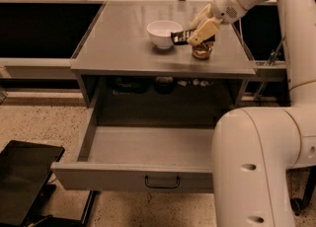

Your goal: Pick rxbar chocolate from top drawer and place on counter

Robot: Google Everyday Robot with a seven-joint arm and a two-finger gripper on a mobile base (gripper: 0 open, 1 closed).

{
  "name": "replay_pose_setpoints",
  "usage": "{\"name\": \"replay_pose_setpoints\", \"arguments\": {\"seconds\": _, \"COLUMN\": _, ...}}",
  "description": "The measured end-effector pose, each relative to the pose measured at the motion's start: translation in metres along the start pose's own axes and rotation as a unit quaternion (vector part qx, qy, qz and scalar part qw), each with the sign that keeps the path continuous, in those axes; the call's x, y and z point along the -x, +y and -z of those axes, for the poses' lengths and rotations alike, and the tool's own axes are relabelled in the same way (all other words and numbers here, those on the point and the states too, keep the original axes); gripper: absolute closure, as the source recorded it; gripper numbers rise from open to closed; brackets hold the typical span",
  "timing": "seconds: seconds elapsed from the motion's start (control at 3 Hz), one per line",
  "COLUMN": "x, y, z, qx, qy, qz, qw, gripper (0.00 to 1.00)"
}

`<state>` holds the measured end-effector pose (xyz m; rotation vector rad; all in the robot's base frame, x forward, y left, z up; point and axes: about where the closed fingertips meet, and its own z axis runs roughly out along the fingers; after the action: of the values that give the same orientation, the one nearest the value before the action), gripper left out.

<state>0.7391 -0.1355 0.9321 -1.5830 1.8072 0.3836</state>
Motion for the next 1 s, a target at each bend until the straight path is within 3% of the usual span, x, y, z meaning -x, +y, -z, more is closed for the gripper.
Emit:
{"name": "replay_pose_setpoints", "arguments": {"seconds": 0.33, "x": -0.0119, "y": -0.0061, "z": -0.0176, "qx": 0.002, "qy": 0.005, "qz": -0.016, "qw": 0.9999, "gripper": 1.0}}
{"name": "replay_pose_setpoints", "arguments": {"seconds": 1.0, "x": -0.005, "y": -0.007, "z": -0.0145, "qx": 0.002, "qy": 0.005, "qz": -0.023, "qw": 0.9997, "gripper": 1.0}}
